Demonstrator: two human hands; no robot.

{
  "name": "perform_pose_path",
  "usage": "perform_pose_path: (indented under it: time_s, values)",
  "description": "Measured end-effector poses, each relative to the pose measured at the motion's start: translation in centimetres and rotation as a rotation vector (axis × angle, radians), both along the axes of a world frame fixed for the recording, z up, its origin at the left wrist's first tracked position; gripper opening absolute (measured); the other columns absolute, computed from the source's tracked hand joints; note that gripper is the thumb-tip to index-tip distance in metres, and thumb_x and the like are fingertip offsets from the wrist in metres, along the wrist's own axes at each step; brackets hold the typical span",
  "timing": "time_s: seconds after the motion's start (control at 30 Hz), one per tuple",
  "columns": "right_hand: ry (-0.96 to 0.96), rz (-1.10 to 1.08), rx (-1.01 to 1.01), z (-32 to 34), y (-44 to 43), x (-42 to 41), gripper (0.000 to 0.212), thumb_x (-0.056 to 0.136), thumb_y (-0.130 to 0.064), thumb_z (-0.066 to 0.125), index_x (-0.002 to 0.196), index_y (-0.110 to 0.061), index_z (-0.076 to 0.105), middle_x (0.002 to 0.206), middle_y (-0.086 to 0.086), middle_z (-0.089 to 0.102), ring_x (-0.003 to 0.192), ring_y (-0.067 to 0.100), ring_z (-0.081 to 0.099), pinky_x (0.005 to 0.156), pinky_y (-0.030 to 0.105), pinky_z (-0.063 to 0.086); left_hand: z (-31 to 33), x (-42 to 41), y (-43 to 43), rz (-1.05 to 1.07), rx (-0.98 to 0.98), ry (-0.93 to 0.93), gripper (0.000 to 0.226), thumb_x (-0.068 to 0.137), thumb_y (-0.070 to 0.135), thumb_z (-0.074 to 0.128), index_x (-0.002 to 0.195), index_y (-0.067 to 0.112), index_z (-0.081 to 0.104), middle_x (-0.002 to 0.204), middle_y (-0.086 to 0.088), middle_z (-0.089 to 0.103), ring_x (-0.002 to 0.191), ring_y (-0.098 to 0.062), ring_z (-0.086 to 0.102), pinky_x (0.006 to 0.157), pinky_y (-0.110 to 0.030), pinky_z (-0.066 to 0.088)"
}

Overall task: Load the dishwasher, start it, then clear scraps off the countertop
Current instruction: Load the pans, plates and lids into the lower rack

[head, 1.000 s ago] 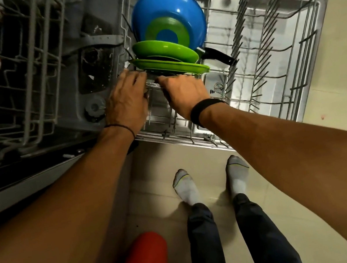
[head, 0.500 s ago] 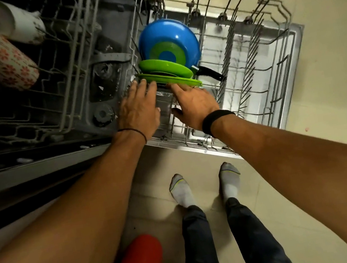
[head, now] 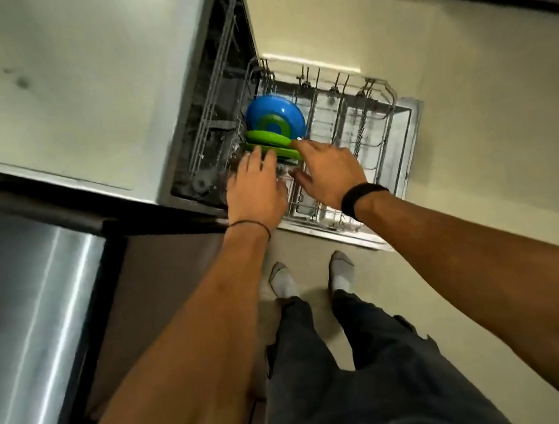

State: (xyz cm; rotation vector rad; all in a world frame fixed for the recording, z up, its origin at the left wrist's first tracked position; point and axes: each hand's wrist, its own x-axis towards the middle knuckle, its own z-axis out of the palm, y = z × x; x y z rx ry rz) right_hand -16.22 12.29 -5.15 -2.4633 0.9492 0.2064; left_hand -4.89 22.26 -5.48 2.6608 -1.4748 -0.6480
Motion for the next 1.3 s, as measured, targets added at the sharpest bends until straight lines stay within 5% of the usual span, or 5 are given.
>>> perform_pose_path:
  time_s: [0.5, 0.67, 0.8, 1.3]
  values:
    - [-0.255, 0.147, -0.18, 12.7, 2.5, 0.0, 0.049, 0.101, -0.044, 0.048, 0.144, -0.021, 0.043, 0.139, 0.004, 0.058, 0.12, 0.027, 0.059, 0.101, 0.052, 0.046, 13.0, -0.6, 6.3, 0.245, -0.289, -0.208, 0.055, 0.104, 0.039, 0.045, 0.154, 0.017, 0.037, 0.161, -0.009, 0.035, 0.146, -0.029, 0.034, 0.114, -0.049, 0.035]
    - [-0.357, 0.285, -0.221, 15.2, 6.9, 4.0, 0.049, 0.102, -0.047, 0.044, 0.145, -0.023, 0.04, 0.145, 0.004, 0.052, 0.131, 0.027, 0.052, 0.107, 0.053, 0.041, 15.0, 1.5, 12.5, 0.415, -0.358, -0.275, 0.059, 0.107, 0.05, 0.032, 0.16, 0.025, 0.023, 0.167, -0.007, 0.024, 0.153, -0.028, 0.02, 0.12, -0.049, 0.024]
    - [-0.419, 0.416, -0.25, 16.6, 12.6, 7.8, 0.053, 0.102, -0.051, 0.042, 0.148, -0.026, 0.036, 0.152, 0.006, 0.044, 0.141, 0.027, 0.04, 0.112, 0.054, 0.035, 16.3, 2.7, 19.6, 0.541, -0.425, -0.332, 0.062, 0.106, 0.053, 0.028, 0.162, 0.028, 0.014, 0.169, -0.006, 0.016, 0.156, -0.027, 0.012, 0.125, -0.049, 0.017]
    - [-0.662, 1.027, -0.202, 20.1, 46.5, 18.5, 0.058, 0.099, -0.051, 0.041, 0.148, -0.02, 0.044, 0.15, 0.007, 0.049, 0.139, 0.024, 0.045, 0.11, 0.048, 0.039, 17.8, 2.8, 55.1, 1.138, -0.362, -0.602, 0.065, 0.103, 0.056, 0.027, 0.16, 0.026, 0.025, 0.166, -0.009, 0.027, 0.153, -0.028, 0.023, 0.12, -0.051, 0.026]
